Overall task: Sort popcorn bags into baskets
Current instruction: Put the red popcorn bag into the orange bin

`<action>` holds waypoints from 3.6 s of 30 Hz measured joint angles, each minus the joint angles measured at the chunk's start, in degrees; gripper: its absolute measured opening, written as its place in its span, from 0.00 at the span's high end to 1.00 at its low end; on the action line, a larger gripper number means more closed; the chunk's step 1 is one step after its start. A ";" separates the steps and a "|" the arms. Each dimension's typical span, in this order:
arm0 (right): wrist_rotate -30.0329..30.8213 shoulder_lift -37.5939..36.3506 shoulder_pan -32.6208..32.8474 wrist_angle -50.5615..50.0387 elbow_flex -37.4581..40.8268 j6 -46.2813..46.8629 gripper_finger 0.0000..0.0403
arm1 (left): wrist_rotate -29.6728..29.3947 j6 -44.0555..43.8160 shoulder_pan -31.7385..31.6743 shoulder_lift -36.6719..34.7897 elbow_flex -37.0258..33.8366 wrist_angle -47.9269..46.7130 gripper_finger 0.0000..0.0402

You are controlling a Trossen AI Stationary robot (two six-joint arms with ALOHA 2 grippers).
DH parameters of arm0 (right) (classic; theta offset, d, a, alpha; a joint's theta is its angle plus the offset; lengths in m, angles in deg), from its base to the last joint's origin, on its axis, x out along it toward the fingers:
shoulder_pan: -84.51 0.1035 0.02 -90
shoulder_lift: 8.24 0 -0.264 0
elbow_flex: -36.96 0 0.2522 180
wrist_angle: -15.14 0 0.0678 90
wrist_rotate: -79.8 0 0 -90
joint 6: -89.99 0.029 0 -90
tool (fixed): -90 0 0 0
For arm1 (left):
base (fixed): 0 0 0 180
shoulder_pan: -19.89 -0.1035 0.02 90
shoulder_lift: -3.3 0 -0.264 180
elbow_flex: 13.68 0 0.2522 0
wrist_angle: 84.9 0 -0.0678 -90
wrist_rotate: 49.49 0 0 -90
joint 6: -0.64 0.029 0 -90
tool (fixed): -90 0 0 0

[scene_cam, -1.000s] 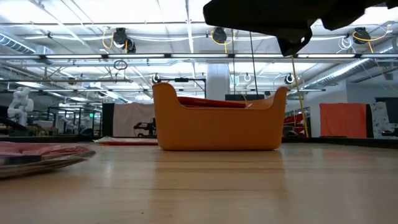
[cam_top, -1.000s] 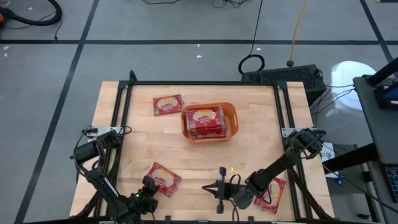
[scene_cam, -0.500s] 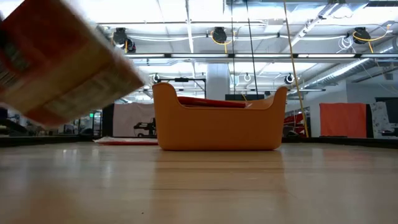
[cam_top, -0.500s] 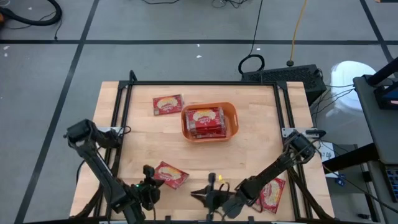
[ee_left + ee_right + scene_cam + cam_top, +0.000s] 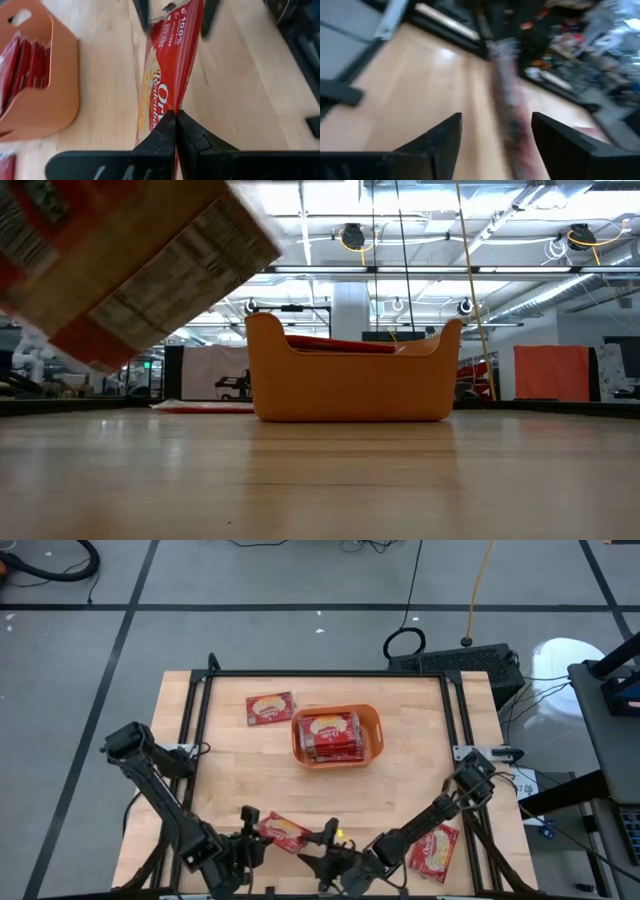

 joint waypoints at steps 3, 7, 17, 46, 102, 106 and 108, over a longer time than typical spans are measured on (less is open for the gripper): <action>-3.67 0.05 -1.16 -1.77 0.00 3.59 0.41 | 0.06 2.46 -0.58 0.01 0.00 3.10 0.99; -1.76 0.05 -1.81 -4.29 0.00 7.53 0.49 | 1.57 3.05 -1.33 -0.02 0.07 5.06 0.99; -2.34 0.03 -1.73 -4.49 0.02 9.59 0.91 | 1.39 0.14 -2.14 0.87 0.07 5.53 0.94; -2.30 0.05 -2.86 -6.10 0.07 15.94 0.95 | -7.72 0.87 -2.89 6.34 0.07 9.15 0.81; 14.11 -16.67 13.50 -57.61 1.89 65.43 0.48 | -6.89 24.66 -14.78 -2.75 7.24 4.94 0.91; 14.21 -16.65 15.10 -53.48 5.17 67.07 0.51 | -9.54 33.29 -19.04 -1.84 12.97 4.99 0.91; 14.32 -16.61 15.64 -51.18 6.55 67.20 0.52 | -11.66 36.91 -21.82 -1.78 14.26 4.47 0.91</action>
